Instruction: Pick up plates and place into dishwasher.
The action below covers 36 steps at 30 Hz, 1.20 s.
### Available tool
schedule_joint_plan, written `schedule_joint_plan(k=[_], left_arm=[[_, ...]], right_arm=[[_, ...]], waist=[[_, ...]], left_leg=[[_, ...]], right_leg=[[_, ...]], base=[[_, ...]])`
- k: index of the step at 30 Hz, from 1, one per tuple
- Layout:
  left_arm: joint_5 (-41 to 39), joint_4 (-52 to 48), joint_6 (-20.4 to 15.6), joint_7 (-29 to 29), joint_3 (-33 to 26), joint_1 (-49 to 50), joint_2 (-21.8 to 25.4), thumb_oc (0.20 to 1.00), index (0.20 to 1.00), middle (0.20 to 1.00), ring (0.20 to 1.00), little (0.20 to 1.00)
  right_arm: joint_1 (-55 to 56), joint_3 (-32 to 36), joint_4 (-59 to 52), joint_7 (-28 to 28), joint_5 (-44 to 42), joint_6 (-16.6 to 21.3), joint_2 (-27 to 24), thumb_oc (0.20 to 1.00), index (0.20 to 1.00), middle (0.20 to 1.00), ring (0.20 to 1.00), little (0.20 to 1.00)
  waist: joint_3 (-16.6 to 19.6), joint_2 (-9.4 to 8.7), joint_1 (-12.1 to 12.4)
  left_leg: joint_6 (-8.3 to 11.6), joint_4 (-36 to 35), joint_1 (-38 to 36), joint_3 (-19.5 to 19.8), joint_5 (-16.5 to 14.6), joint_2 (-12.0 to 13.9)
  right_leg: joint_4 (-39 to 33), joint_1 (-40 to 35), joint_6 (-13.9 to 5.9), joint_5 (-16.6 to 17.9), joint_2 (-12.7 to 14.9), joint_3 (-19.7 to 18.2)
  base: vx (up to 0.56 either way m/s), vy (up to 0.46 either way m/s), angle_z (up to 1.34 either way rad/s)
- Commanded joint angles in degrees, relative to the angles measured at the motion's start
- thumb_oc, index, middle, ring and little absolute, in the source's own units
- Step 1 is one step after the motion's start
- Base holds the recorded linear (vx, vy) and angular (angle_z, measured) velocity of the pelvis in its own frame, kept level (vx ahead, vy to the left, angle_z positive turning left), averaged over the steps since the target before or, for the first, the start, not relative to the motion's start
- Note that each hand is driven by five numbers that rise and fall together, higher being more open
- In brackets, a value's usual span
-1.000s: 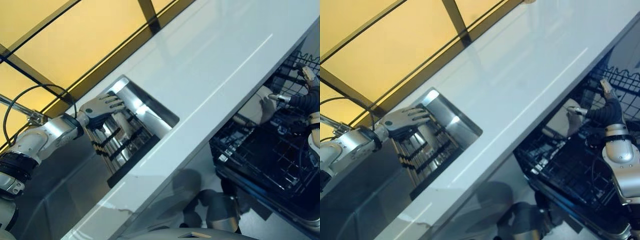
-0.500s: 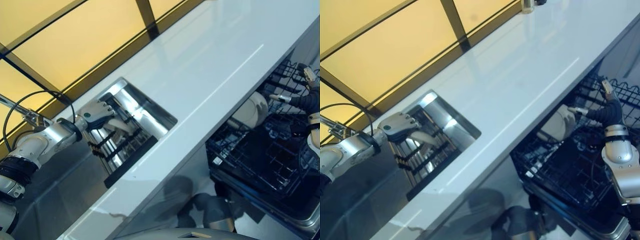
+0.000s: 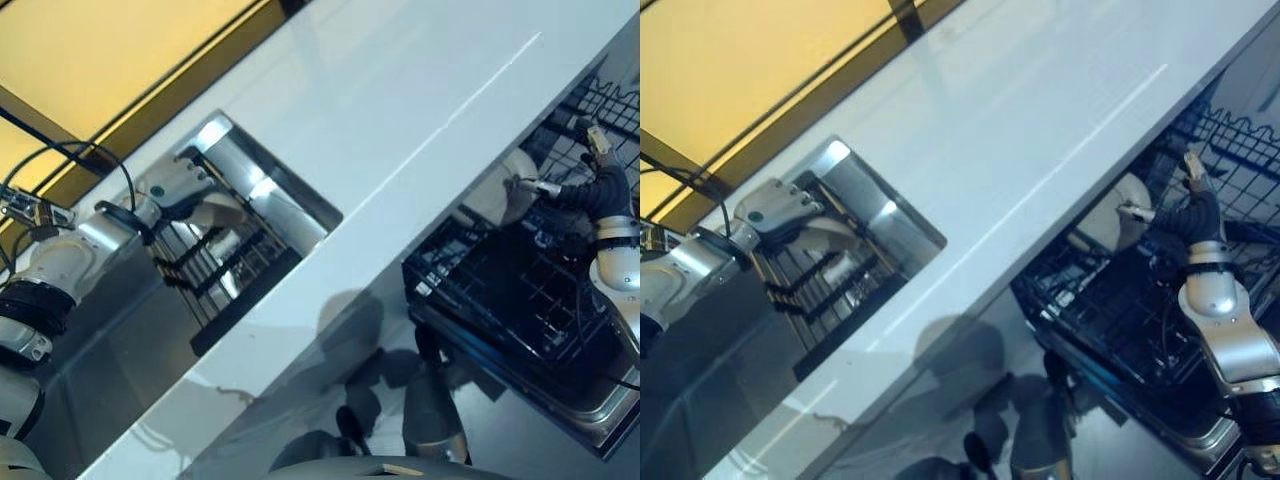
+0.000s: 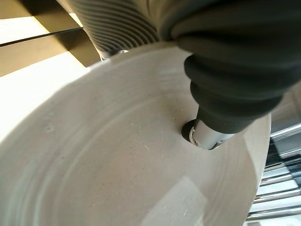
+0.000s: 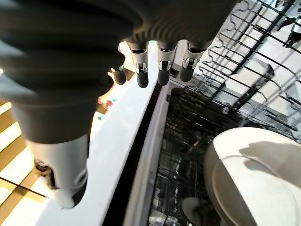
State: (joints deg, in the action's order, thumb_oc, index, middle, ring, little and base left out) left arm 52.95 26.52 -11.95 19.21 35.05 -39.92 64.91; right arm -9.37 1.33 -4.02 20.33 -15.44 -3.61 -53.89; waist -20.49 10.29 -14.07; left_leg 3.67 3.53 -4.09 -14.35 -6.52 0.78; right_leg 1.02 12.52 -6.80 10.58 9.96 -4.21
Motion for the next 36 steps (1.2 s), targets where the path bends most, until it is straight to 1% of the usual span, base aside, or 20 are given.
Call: schedule_joint_plan(k=[1,3,5,8,10,11,14,16,18,20,22,27,30,33,35,36], left_arm=[[-6.14,0.30,2.30,2.86,-1.03,-1.03,-0.32,0.200,0.200,0.200,0.200,0.200],[-7.98,-0.10,2.89,3.39,-2.86,0.71,-0.49,0.200,0.200,0.200,0.200,0.200],[-8.57,-0.47,2.48,3.87,-5.12,3.09,-0.58,0.200,0.200,0.200,0.200,0.200],[-10.86,-1.37,2.13,5.12,-9.31,8.12,-0.41,0.200,0.200,0.200,0.200,0.200],[-12.09,-1.43,2.01,5.60,-11.32,10.60,-0.32,0.200,0.200,0.200,0.200,0.200],[-13.11,-1.24,2.03,6.13,-12.42,11.98,-0.51,0.200,0.200,0.200,0.200,0.200],[-14.69,-1.55,1.93,6.48,-14.46,15.04,-0.72,0.200,0.200,0.200,0.200,0.200],[-15.29,-1.89,1.77,6.37,-16.34,17.56,-1.29,0.200,0.200,0.200,0.200,0.200],[-17.32,-1.98,1.78,6.52,-17.17,18.55,-1.72,0.200,0.200,0.200,0.200,0.200],[-18.87,-2.72,1.65,5.83,-18.00,19.02,-2.15,0.200,0.200,0.200,0.200,0.200],[-20.73,-3.56,1.45,5.06,-18.50,19.20,-2.25,0.200,0.200,0.200,0.200,0.200],[-27.17,-5.09,0.49,2.93,-19.54,19.12,-4.29,0.200,0.200,0.200,0.200,0.200],[-33.22,-6.87,0.01,1.36,-20.86,18.97,-6.99,0.200,0.200,0.200,0.200,0.200],[-39.29,-9.90,-1.95,0.73,-22.89,19.13,-10.76,0.200,0.200,0.200,0.200,0.200],[-42.71,-12.42,-2.87,-0.05,-24.06,19.20,-13.70,0.200,0.200,0.200,0.200,0.200],[-44.54,-14.49,-3.72,-0.42,-24.85,19.45,-16.19,0.200,0.200,0.200,0.200,0.200]], right_arm=[[-3.85,4.42,-3.44,1.84,-0.42,5.51,1.29,1.000,1.000,1.000,1.000,1.000],[-2.77,5.51,-3.67,2.44,0.19,5.37,1.56,1.000,1.000,1.000,1.000,1.000],[-1.09,7.03,-3.29,3.84,1.16,5.00,2.05,1.000,1.000,1.000,1.000,1.000],[1.77,10.08,-1.86,8.25,3.72,4.62,3.02,1.000,1.000,1.000,1.000,1.000],[2.69,11.54,-1.20,10.67,3.11,4.47,3.41,1.000,1.000,1.000,1.000,1.000],[3.12,12.30,-0.94,13.14,3.46,4.52,3.74,1.000,1.000,1.000,1.000,1.000],[3.03,13.70,-0.51,18.91,3.94,4.97,4.45,1.000,1.000,1.000,1.000,1.000],[2.57,15.27,-1.24,24.26,3.71,6.34,5.40,1.000,1.000,1.000,1.000,1.000],[2.09,15.94,-2.30,25.65,3.95,8.20,6.01,1.000,1.000,1.000,1.000,1.000],[1.15,15.70,-4.14,24.96,4.74,9.82,6.57,1.000,1.000,1.000,1.000,1.000],[0.13,14.89,-5.69,23.19,5.45,10.51,6.58,1.000,1.000,1.000,1.000,1.000],[-3.92,10.12,-8.32,15.97,5.39,12.59,6.74,1.000,1.000,1.000,1.000,1.000],[-6.38,6.77,-9.05,10.42,4.22,12.39,7.17,1.000,1.000,1.000,1.000,1.000],[-9.30,2.98,-10.37,4.91,4.39,10.70,8.25,1.000,1.000,1.000,1.000,1.000],[-10.51,0.73,-11.10,2.05,4.45,10.01,9.20,1.000,1.000,1.000,1.000,1.000],[-11.00,-0.56,-11.50,-0.19,4.65,9.45,10.33,1.000,1.000,1.000,1.000,1.000]], waist=[[-1.42,-3.70,-0.18],[-0.43,-3.74,0.23],[1.11,-3.72,0.90],[3.47,-4.03,1.79],[4.94,-4.48,2.36],[5.59,-4.71,2.50],[7.60,-5.53,3.27],[9.37,-6.10,4.04],[10.38,-6.33,4.57],[11.49,-6.55,5.42],[12.28,-6.71,6.07],[14.54,-7.50,8.21],[15.37,-8.22,9.46],[16.06,-8.94,10.74],[16.37,-9.36,11.42],[16.63,-9.69,12.04]], left_leg=[[-3.62,3.58,6.11,-0.83,1.80,-1.93],[-3.46,2.85,5.20,-0.74,1.83,-2.03],[-3.36,1.87,3.90,-0.70,1.76,-2.20],[-3.33,1.01,1.70,-0.44,1.02,-2.32],[-3.32,0.64,0.96,-0.53,0.89,-2.27],[-3.33,0.49,0.23,-0.41,0.41,-2.24],[-3.37,-0.16,-0.81,-0.40,0.16,-2.15],[-3.51,-0.51,-1.95,-0.08,-0.64,-2.03],[-3.55,-0.83,-2.24,-0.06,-0.60,-2.03],[-3.64,-1.16,-2.87,0.34,-0.93,-2.08],[-3.68,-1.53,-3.27,0.63,-1.04,-2.09],[-3.60,-2.45,-4.27,1.45,-1.04,-1.86],[-3.59,-3.11,-4.69,1.94,-0.90,-1.82],[-3.50,-3.66,-4.93,2.62,-0.69,-1.76],[-3.42,-3.93,-5.06,2.94,-0.52,-1.64],[-3.39,-4.03,-5.10,3.14,-0.46,-1.56]], right_leg=[[3.56,-4.42,1.87,-10.27,-4.93,2.67],[3.06,-5.44,1.95,-10.55,-4.91,3.38],[2.15,-7.00,1.97,-10.71,-4.90,4.14],[1.25,-9.57,1.87,-11.37,-5.00,5.35],[0.70,-10.41,1.86,-11.18,-5.15,5.63],[0.46,-11.24,1.73,-11.54,-5.19,5.88],[-0.59,-12.53,1.60,-11.17,-5.52,6.06],[-1.02,-13.83,1.32,-11.56,-5.89,6.19],[-1.49,-14.27,1.24,-11.30,-6.04,6.15],[-2.11,-15.17,1.02,-11.34,-6.15,6.39],[-2.61,-15.79,0.86,-11.30,-6.11,6.69],[-3.40,-17.17,0.52,-11.25,-5.91,8.05],[-3.98,-17.86,0.49,-11.17,-5.84,8.87],[-4.46,-18.49,0.53,-11.15,-5.72,9.77],[-4.63,-18.76,0.57,-11.12,-5.63,10.41],[-4.69,-18.94,0.61,-11.13,-5.56,10.83]], base=[[0.00,0.029,-0.13],[0.02,0.032,-0.10],[0.04,0.029,0.13],[0.03,0.020,0.20],[0.01,0.005,0.15],[0.01,0.007,0.24],[0.00,-0.006,0.09],[0.02,-0.014,0.04],[-0.01,0.003,0.08],[0.00,0.000,0.00],[0.00,0.000,0.00],[-0.01,-0.007,0.04],[-0.03,-0.019,0.10],[-0.04,-0.016,0.15],[-0.04,-0.014,0.15],[-0.04,-0.016,0.21]])
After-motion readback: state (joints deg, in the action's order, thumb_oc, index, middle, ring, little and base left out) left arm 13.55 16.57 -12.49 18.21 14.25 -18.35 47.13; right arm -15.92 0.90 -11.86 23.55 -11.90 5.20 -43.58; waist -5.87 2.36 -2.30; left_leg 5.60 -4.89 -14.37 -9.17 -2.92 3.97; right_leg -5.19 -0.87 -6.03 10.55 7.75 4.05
